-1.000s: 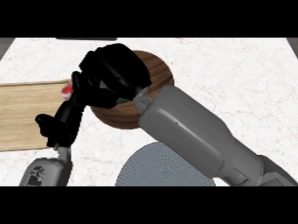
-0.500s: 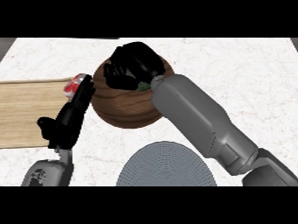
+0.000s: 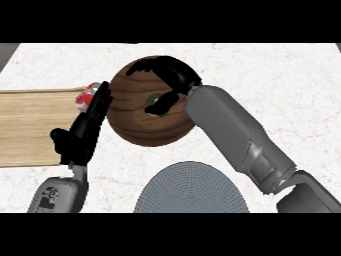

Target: Pick the squash from the placemat and place it in the bowl

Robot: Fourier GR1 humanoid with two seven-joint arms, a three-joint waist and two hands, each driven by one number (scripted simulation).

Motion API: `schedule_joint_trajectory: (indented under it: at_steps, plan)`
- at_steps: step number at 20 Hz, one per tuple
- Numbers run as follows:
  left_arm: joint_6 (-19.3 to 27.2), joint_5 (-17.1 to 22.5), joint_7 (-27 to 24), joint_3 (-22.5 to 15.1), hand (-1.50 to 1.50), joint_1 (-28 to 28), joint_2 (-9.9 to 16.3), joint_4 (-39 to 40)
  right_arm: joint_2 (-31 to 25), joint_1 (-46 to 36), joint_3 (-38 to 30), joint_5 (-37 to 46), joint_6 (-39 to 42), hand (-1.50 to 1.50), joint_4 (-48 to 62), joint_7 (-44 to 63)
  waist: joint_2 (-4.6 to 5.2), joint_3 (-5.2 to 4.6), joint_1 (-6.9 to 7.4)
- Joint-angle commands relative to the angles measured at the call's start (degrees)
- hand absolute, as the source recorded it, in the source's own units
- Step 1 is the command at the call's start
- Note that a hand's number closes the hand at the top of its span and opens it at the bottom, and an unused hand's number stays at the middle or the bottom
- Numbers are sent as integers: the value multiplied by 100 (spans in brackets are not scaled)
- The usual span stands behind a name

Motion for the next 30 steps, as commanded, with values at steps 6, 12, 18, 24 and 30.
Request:
schedule_joint_trajectory:
  at_steps: [6,12,18,24,30]
  plan:
    - [-82,66,99,115,0,45,99,-61,2,-261,-866,-1088,-199,-150,112,-708,-48,0,-52]
    - [-60,68,-142,212,0,293,113,-12,-322,-612,-1529,-1487,930,-150,359,-244,-86,-1,-221]
    - [-87,133,106,237,0,177,107,-192,-863,-250,-1887,-1708,1913,-150,712,-836,-65,2,-204]
    - [19,-60,-10,3,0,422,-61,-314,-1318,-305,-2046,-1712,2913,-150,973,-1015,-64,2,-178]
    - [-106,36,-253,266,0,459,117,-139,-1198,76,-1876,-1297,2968,-150,975,-1654,-73,1,-201]
